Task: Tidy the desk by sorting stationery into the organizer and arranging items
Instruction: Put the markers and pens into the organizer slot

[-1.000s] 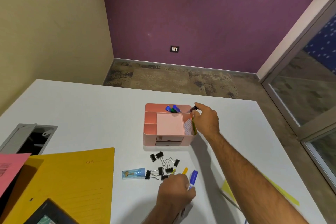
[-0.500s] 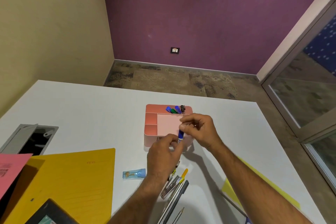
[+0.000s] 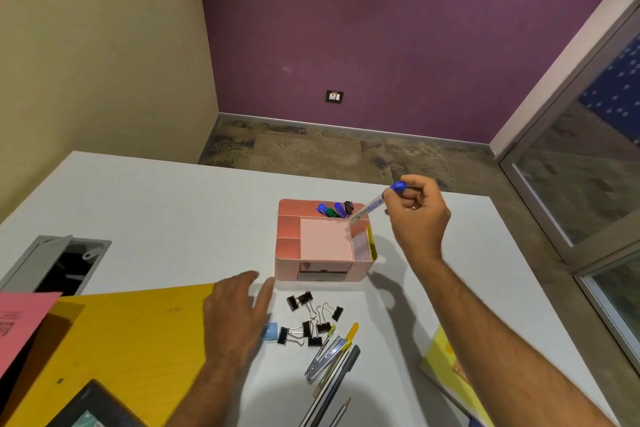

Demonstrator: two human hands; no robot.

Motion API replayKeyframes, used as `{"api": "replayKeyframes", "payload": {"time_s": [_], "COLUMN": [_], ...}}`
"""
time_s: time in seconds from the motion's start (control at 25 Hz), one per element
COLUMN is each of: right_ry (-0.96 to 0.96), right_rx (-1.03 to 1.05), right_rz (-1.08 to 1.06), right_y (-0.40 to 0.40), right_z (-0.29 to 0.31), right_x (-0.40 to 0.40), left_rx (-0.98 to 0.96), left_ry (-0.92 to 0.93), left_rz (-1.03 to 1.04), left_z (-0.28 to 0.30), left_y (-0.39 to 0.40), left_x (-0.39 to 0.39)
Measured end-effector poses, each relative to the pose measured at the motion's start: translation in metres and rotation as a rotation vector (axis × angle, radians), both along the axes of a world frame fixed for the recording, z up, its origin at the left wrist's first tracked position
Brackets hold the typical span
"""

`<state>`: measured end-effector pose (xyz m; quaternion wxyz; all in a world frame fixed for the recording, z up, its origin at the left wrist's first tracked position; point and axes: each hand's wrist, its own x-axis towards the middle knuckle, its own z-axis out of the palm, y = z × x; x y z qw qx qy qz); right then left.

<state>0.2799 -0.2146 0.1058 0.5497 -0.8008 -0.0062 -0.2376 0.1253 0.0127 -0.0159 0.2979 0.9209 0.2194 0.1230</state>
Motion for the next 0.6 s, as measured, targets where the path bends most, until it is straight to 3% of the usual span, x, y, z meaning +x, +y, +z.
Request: {"api": "replayKeyframes", "payload": {"time_s": [0.2,0.6], "right_ry": [0.063,0.361], "right_rx": [-0.199,-0.515], "right_rz": [-0.033,-0.015], "right_y": [0.003,0.022], "right_z": [-0.012,-0.040], "right_x": [0.016,0.016], "left_rx": [0.163,0.327], "left_ry": [0.321,0.409], "left_rz": [-0.001,-0.161], "left_z": [-0.045,-0.075], "left_y": [0.033,0.037], "left_x": [-0.036,-0.049]}}
